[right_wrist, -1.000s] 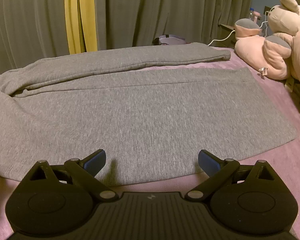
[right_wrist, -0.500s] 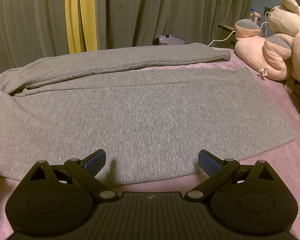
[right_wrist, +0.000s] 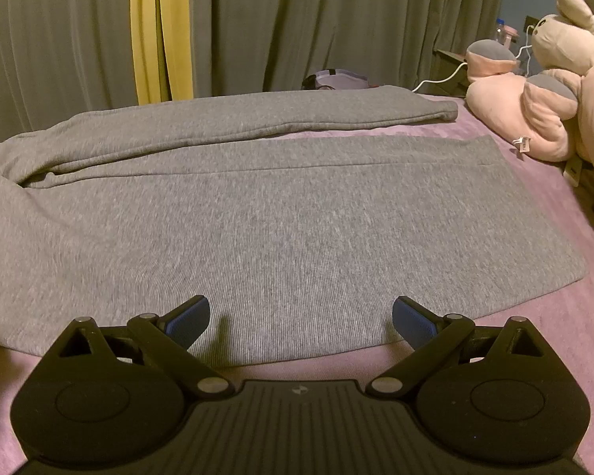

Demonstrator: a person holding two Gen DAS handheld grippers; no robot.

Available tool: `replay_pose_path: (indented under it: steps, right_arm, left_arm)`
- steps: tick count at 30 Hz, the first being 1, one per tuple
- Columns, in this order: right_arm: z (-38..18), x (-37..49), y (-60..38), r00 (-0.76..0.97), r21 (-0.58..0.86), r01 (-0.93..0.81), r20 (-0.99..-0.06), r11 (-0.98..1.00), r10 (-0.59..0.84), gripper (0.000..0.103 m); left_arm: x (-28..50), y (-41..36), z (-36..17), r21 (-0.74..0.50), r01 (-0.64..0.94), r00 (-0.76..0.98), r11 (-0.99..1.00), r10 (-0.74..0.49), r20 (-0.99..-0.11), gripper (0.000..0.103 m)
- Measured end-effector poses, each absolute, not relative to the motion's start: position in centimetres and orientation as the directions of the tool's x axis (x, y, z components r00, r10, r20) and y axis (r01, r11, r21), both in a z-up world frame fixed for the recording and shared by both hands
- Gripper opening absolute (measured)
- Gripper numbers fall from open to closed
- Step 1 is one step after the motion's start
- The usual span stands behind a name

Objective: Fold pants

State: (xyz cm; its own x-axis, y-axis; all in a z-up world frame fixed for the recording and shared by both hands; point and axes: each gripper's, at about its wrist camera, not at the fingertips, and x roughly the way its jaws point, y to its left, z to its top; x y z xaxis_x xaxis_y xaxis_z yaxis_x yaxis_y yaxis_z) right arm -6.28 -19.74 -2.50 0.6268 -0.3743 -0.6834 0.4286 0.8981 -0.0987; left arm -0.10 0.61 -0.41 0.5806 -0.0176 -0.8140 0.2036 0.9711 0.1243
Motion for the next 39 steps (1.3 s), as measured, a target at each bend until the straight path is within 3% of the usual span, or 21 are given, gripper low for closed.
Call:
replay_pose_path:
  steps: [39]
  right_arm:
    - [-2.63, -6.18, -19.40, 0.626, -0.119, 0.415, -0.681, 0.902, -0.378, 0.099]
  left_arm:
    - [-0.07, 0.84, -0.30, 0.123, 0.197, 0.568, 0.973, -0.011, -0.823, 0.103]
